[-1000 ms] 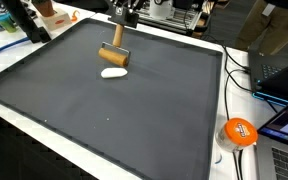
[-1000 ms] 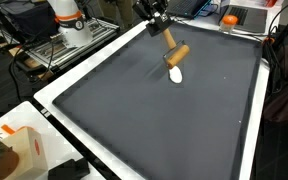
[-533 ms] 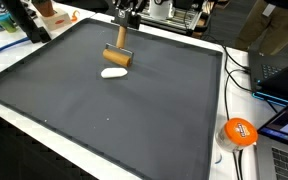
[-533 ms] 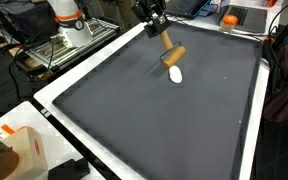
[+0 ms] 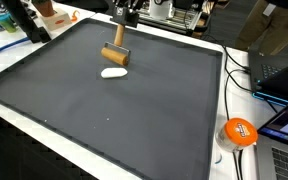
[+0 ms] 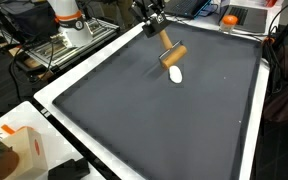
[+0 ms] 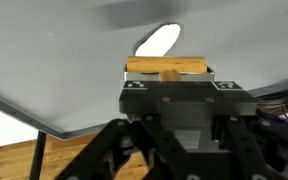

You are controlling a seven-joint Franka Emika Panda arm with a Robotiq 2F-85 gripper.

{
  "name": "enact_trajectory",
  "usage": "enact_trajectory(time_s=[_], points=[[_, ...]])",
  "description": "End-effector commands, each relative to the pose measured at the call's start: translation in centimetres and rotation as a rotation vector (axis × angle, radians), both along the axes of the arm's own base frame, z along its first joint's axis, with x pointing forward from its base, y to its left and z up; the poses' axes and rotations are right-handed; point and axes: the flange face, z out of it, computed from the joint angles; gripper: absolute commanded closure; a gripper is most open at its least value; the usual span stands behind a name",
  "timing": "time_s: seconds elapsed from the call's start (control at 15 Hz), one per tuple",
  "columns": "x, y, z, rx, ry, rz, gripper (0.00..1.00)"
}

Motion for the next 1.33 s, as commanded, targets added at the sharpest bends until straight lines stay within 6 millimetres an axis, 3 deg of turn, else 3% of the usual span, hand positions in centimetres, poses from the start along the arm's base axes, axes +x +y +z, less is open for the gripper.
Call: enact_trajectory(time_s=[0.0, 0.47, 0.6, 0.67, 0.87, 0.93, 1.2, 1.27], points=[[-0.8, 0.7, 0.1, 0.019, -0.039, -0.032, 0.78], [-2.5, 2.5, 0.6, 0.050, -0.078, -0.063, 0.78], [-2.2, 2.5, -0.1, 0.057, -0.052, -0.055, 0.78], [-2.3, 2.6, -0.1, 0.058, -0.051, -0.053, 0.53], [-2.3, 2.5, -0.3, 0.059, -0.045, -0.055, 0.53], [-2.0, 2.7, -0.4, 0.058, -0.042, -0.047, 0.78], [-1.6, 3.1, -1.8, 0.024, 0.089, 0.085, 0.78], [-1.4, 3.8, -1.2, -0.001, 0.116, 0.110, 0.78]])
